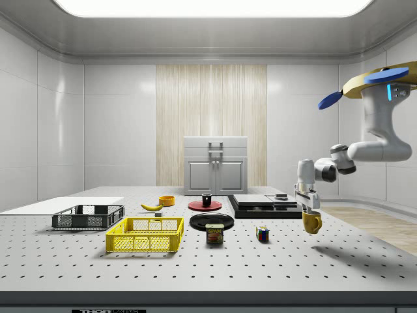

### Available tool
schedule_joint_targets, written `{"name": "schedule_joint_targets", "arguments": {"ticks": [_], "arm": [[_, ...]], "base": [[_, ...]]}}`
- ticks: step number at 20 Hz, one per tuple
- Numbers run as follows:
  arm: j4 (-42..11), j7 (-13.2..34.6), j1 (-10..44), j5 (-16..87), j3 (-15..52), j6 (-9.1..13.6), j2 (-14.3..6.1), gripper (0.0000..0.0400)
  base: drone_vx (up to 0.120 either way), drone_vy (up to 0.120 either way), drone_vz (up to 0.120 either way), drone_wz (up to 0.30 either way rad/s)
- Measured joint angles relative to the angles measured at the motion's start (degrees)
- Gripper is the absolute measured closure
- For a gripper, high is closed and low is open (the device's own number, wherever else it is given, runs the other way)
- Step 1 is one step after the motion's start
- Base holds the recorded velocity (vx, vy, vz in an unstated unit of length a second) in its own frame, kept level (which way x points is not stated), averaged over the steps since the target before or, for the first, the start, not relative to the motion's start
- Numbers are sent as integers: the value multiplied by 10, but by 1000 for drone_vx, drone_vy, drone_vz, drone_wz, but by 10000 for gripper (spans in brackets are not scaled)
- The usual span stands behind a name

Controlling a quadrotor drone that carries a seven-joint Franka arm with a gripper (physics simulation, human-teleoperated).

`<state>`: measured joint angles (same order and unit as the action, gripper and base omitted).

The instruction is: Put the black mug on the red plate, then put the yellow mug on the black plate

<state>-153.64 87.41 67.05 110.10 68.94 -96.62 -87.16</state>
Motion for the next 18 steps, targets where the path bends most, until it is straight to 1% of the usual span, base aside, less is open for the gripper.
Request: {"name": "schedule_joint_targets", "arguments": {"ticks": [4,5,18], "arm": [[-4,0,-2,-10,10,4,-2,290],[-5,0,-2,-12,12,4,-3,290],[-6,2,-1,-19,18,2,-8,290]], "base": [[120,-120,120,0],[120,-120,40,0],[120,-120,0,0]]}}
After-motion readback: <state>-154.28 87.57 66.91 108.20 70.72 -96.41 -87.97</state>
